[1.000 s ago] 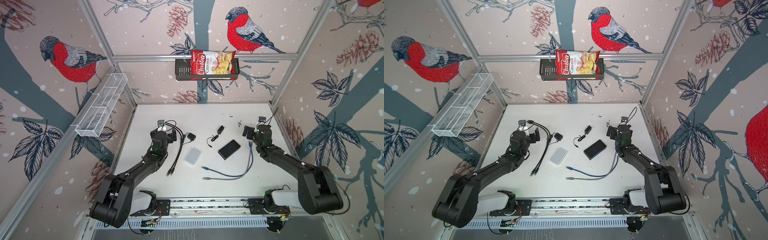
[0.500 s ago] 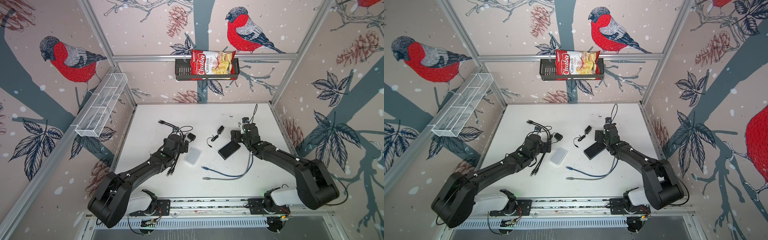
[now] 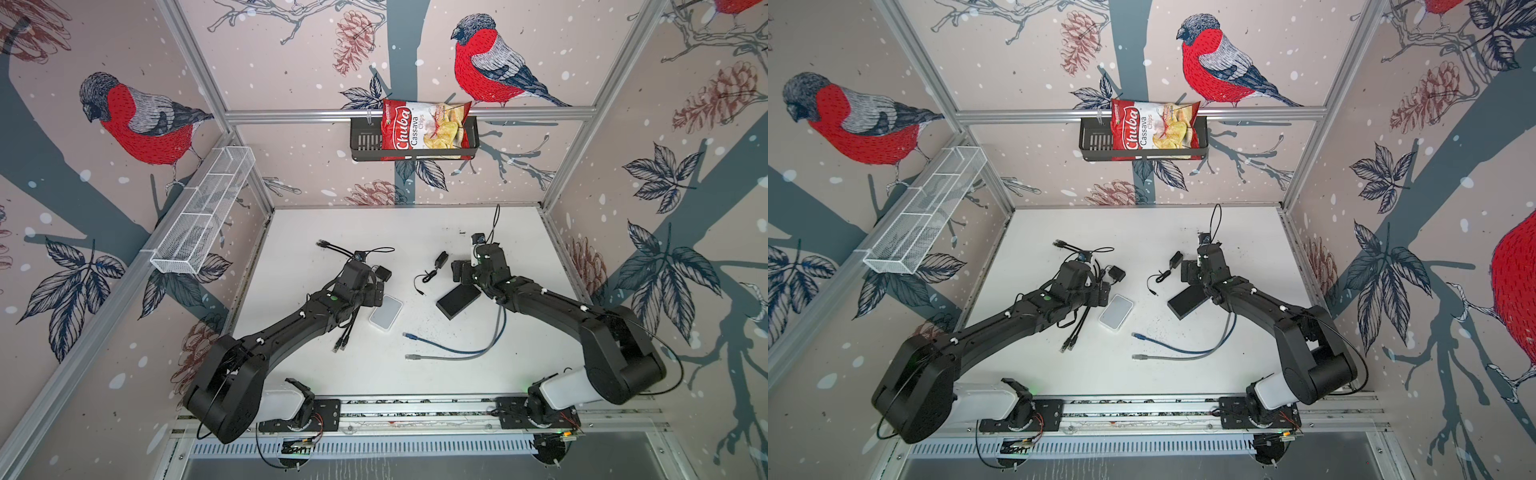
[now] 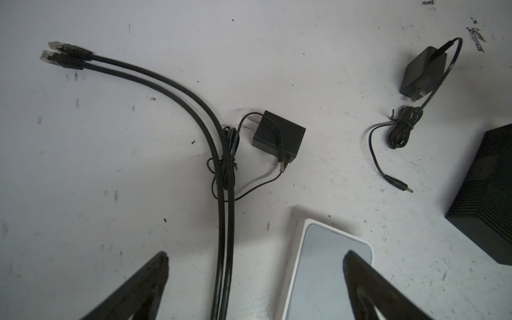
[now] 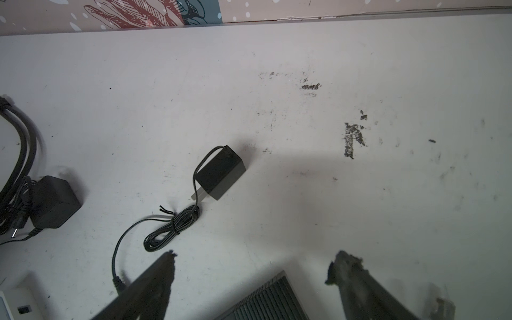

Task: Insert the plug into the switch port
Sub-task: 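Reach the left gripper to the white router while the right approaches the black adapter, then lift the white router with the left gripper while the right descends onto the adapter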

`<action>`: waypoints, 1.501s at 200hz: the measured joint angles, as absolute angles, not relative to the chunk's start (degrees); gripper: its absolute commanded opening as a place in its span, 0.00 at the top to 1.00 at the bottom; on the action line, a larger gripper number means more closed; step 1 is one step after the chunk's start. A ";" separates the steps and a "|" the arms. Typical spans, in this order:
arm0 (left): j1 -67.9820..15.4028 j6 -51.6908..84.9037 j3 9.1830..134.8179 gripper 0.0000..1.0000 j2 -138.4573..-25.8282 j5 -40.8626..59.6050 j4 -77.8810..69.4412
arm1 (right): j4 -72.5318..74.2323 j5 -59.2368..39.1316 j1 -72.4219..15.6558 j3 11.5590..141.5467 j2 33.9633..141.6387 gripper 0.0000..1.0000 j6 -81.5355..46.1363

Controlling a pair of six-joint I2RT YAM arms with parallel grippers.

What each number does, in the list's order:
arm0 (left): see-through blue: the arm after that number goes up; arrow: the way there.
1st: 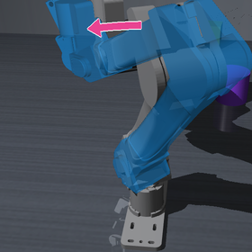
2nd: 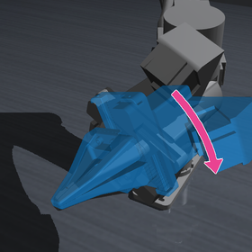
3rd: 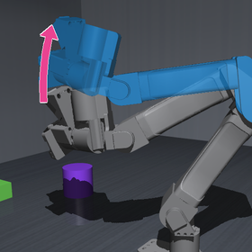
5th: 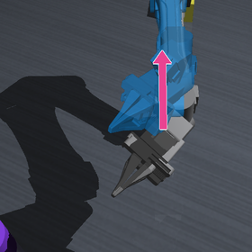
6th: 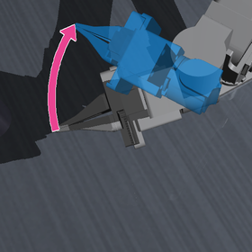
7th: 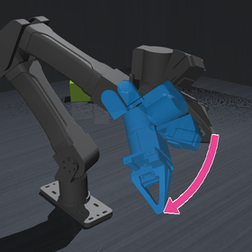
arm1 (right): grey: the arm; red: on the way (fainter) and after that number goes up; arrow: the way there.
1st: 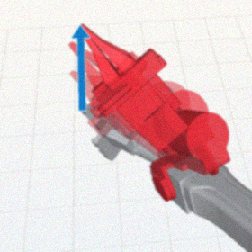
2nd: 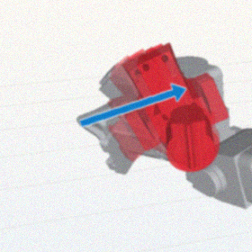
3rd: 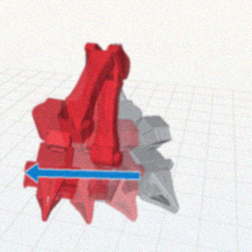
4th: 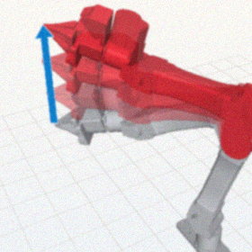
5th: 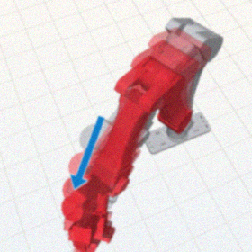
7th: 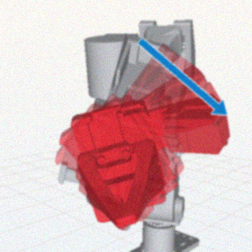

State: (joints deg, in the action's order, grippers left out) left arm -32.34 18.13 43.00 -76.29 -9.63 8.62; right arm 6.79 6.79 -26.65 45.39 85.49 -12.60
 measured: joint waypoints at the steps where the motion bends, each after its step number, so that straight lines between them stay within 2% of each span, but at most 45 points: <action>1: -32.36 18.13 43.07 0.03 -76.36 -9.54 8.69 | 6.79 6.79 -26.65 45.43 85.52 0.11 -12.62; 146: -42.52 17.89 54.96 0.13 -94.04 -9.56 21.71 | 5.45 3.27 -27.75 49.80 90.02 0.18 -13.50; 300: -43.75 16.93 55.07 0.23 -98.04 -9.17 23.64 | 4.08 1.32 -29.93 54.98 95.22 0.21 -13.61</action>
State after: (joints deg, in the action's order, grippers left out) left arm -43.75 16.93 55.07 -98.04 -9.17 23.64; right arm 4.08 1.32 -29.93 54.98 95.22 -13.61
